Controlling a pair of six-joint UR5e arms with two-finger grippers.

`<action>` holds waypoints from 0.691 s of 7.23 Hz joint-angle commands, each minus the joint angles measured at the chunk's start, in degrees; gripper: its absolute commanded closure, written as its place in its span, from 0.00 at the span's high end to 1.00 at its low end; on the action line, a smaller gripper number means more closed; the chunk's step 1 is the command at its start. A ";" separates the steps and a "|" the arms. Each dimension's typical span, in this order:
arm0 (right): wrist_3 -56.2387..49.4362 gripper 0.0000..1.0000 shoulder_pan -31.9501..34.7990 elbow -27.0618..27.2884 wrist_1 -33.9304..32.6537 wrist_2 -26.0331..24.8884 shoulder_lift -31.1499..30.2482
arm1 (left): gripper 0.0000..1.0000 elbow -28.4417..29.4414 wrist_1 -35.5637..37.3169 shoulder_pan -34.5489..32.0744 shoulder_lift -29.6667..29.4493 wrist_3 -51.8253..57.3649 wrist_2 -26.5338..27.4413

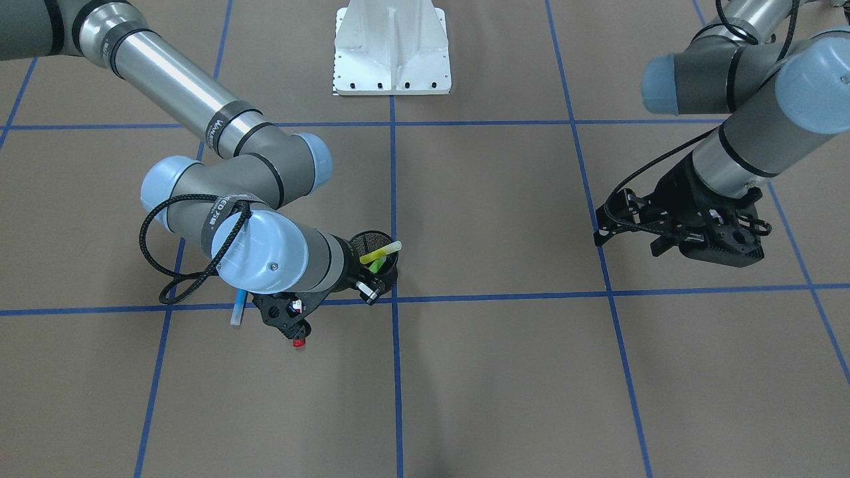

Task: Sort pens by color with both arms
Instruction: 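Close the right gripper on the green highlighter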

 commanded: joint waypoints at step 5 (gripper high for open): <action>-0.14 0.34 -0.09 0.10 0.00 0.03 -0.21 | 1.00 -0.19 -0.01 -0.09 0.00 0.06 0.00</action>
